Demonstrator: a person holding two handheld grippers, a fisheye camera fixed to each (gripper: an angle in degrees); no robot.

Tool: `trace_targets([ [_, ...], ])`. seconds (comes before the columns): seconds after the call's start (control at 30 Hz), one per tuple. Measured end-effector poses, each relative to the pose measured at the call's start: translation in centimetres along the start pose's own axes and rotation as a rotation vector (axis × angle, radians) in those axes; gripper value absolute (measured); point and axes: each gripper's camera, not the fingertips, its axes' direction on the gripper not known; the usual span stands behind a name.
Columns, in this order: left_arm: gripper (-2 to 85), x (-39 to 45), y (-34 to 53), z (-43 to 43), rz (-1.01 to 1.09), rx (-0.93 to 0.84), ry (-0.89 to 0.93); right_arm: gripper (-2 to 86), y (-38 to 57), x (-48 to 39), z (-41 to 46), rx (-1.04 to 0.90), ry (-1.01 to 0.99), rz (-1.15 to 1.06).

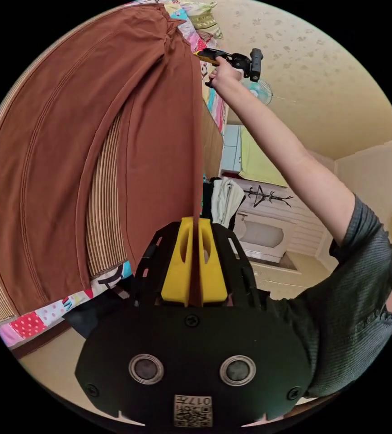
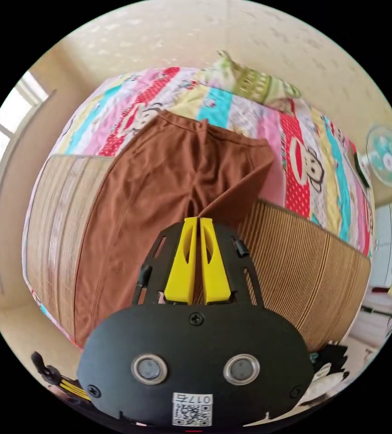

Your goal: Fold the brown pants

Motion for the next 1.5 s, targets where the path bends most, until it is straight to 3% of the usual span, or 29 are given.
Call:
trace_targets([
  [0.13, -0.8, -1.4, 3.4, -5.9, -0.071, 0.1, 0.0, 1.3, -4.1, -12.2, -0.8, 0.08, -0.113, -0.259],
  [0.3, -0.8, -6.4, 5.2, -12.4, -0.251, 0.145, -0.243, 2.2, -8.2, -17.7, 2.5, -0.007, -0.325, -0.281],
  [0.37, -0.7, -9.6, 5.2, -15.0, -0.323, 0.136, -0.38, 2.6, -8.3, -16.2, 3.5, 0.007, -0.421, -0.204],
  [0.5, -0.6, -13.8, 4.2, -17.0, -0.367, 0.08, -0.47, 3.9, -4.1, -9.0, 6.1, 0.021, -0.662, -0.026],
  [0.63, -0.4, -16.6, 2.6, -17.5, -0.4, -0.002, -0.451, 5.4, 4.9, -3.3, 11.2, -0.177, -0.66, 0.027],
  [0.83, -0.2, -16.7, 0.7, -17.4, -0.378, -0.077, -0.53, 8.3, 18.4, -1.6, 16.6, -0.396, -0.664, 0.024],
  [1.03, -0.3, -16.5, -0.1, -18.3, -0.404, -0.097, -0.533, 11.4, 19.4, -0.2, 17.1, -0.327, -0.815, 0.107],
  [1.27, -0.3, -15.4, 0.2, -19.7, -0.402, -0.129, -0.561, 10.2, 19.8, 1.5, 15.9, -0.293, -0.723, 0.183],
  [1.4, -0.4, -15.2, 0.6, -20.4, -0.399, -0.125, -0.568, 7.4, 22.5, 1.6, 17.7, -0.375, -0.87, 0.213],
  [1.5, -0.4, -15.1, 1.1, -21.3, -0.398, -0.132, -0.539, 4.0, 23.8, 1.1, 19.1, -0.502, -1.001, 0.112],
])
